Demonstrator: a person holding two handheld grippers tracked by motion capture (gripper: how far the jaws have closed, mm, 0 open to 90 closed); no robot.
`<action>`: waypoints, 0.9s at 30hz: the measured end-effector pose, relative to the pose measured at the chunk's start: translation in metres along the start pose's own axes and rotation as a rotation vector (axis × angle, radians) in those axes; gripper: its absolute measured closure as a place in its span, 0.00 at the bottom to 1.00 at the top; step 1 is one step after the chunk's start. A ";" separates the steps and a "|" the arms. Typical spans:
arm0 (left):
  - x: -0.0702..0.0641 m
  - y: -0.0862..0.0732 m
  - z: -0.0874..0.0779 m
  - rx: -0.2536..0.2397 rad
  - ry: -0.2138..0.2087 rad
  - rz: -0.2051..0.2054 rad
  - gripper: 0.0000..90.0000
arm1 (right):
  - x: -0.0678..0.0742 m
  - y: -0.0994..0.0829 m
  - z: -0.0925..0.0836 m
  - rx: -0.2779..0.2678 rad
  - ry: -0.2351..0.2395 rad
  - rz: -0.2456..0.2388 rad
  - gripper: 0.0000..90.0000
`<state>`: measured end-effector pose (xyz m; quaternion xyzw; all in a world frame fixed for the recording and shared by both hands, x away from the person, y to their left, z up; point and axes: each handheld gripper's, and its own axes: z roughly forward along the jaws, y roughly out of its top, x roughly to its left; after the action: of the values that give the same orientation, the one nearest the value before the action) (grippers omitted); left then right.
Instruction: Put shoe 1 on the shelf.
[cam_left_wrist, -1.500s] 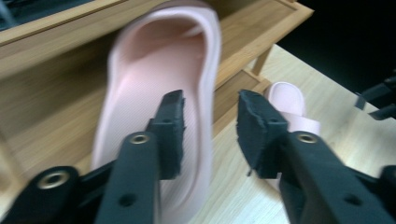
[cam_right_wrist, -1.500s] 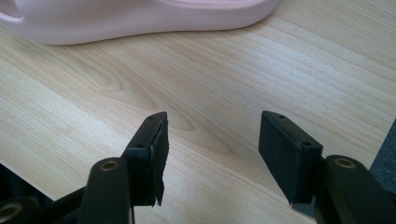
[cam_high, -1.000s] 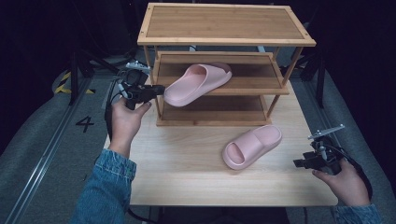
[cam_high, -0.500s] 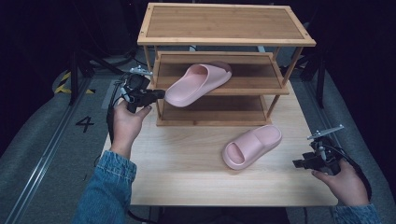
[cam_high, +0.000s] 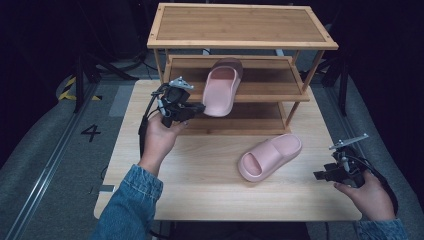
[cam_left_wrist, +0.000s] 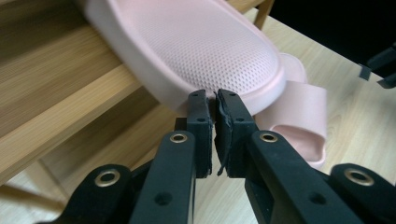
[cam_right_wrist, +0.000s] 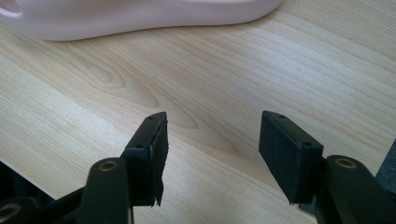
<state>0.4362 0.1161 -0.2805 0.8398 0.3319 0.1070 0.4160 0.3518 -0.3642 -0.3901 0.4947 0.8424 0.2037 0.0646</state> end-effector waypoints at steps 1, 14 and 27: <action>0.000 0.000 0.000 0.000 0.000 0.000 0.93 | 0.000 0.000 0.000 0.000 0.000 0.000 0.47; -0.027 0.006 0.008 0.000 -0.080 0.042 0.87 | 0.000 0.000 0.000 0.003 0.001 0.001 0.47; -0.043 0.014 0.030 0.033 -0.068 0.067 0.88 | 0.001 0.000 0.001 0.004 0.001 0.000 0.47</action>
<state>0.4239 0.0637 -0.2846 0.8605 0.2909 0.0867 0.4093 0.3518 -0.3627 -0.3910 0.4947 0.8428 0.2024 0.0630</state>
